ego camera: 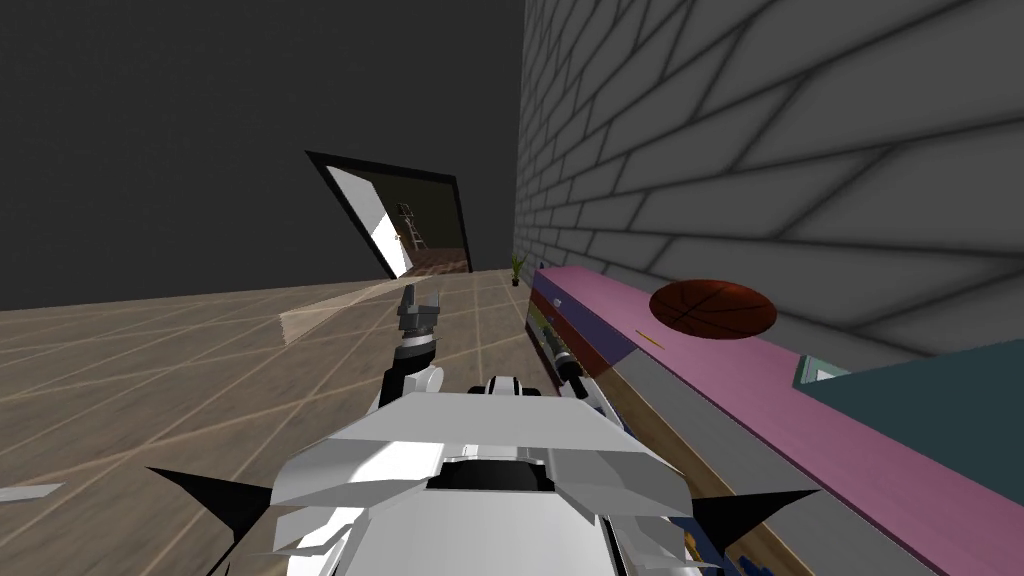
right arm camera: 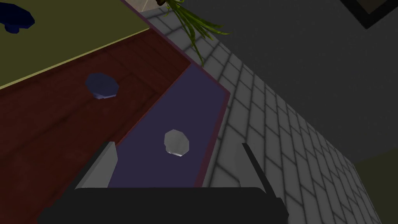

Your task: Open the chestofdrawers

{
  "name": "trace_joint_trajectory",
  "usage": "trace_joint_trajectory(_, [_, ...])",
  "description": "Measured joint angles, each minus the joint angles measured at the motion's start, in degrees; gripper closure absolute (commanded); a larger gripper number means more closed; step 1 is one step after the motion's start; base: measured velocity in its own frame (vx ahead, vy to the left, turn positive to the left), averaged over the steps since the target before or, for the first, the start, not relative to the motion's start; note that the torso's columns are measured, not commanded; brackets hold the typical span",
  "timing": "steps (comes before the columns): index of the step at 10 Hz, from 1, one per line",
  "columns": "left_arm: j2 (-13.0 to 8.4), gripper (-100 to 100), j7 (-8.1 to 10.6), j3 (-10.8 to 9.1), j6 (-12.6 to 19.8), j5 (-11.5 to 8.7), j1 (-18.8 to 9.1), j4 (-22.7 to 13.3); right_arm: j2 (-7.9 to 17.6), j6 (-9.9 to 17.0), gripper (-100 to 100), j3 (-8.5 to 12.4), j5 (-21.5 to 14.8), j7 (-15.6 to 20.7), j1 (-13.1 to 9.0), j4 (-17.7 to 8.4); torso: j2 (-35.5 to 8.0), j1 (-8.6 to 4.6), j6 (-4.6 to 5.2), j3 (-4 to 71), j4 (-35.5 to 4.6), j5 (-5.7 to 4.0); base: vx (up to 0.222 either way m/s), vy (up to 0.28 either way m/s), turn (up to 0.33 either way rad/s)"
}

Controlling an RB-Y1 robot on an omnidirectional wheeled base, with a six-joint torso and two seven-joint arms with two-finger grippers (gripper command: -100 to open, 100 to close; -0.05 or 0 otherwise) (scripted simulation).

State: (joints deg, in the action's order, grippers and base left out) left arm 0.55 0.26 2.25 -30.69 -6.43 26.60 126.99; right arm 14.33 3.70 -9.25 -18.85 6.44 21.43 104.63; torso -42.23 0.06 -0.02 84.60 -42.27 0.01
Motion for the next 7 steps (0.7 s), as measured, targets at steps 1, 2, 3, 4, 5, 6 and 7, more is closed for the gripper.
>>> trace_joint_trajectory(1, [0.0, 0, 0.0, -0.01, 0.0, 0.0, 0.01, 0.0, -0.06, 1.34, -100, -0.24, -0.72, 0.23, -0.22, -1.18, -0.06, -0.04, 0.06, -0.03, -0.01, 0.0, 0.047, 0.059, 0.145])
trace_joint_trajectory(2, [0.0, 0, 0.0, 0.0, 0.0, 0.0, 0.0, 0.0, 0.06, 2.88, -100, -0.61, -1.9, 0.59, -1.41, -3.7, -0.06, -0.03, 0.0, -0.04, -0.01, -0.01, 0.046, 0.042, 0.097])
trace_joint_trajectory(3, [0.0, 0, 0.0, -0.01, 0.0, 0.0, 0.01, 0.0, 0.59, 4.27, -100, -0.88, -2.35, 0.72, -1.13, -4.29, -0.1, -0.11, 0.05, -0.05, -0.02, -0.01, 0.054, 0.044, 0.232])
trace_joint_trajectory(4, [0.0, 0, 0.0, 0.0, 0.0, 0.0, 0.0, 0.0, 1.17, 5.77, -100, -1.34, -3.43, 0.95, -0.64, -5.43, -0.06, -0.08, 0.0, -0.04, -0.01, -0.03, 0.054, 0.035, 0.092])
trace_joint_trajectory(5, [0.0, 0, 0.0, -0.01, 0.0, 0.0, 0.01, 0.0, 0.95, 6.65, -100, -1.45, -4.32, 1.25, -0.63, -6.91, -0.05, -0.09, 0.05, -0.02, -0.01, -0.02, 0.069, 0.06, 0.141])
trace_joint_trajectory(6, [0.0, 0, 0.0, 0.0, 0.0, 0.0, 0.0, 0.0, 1.45, 8.3, -100, -2.05, -5.33, 1.57, -1.35, -8.46, 0.01, 0.0, 0.0, 0.01, 0.0, 0.0, 0.051, 0.047, 0.102])
trace_joint_trajectory(7, [0.0, 0, 0.0, -0.01, 0.0, 0.0, 0.01, 0.0, 1.72, 9.75, -100, -2.29, -5.97, 1.76, -0.96, -9.2, -0.08, -0.06, 0.05, -0.03, -0.01, 0.0, 0.063, 0.043, 0.199])
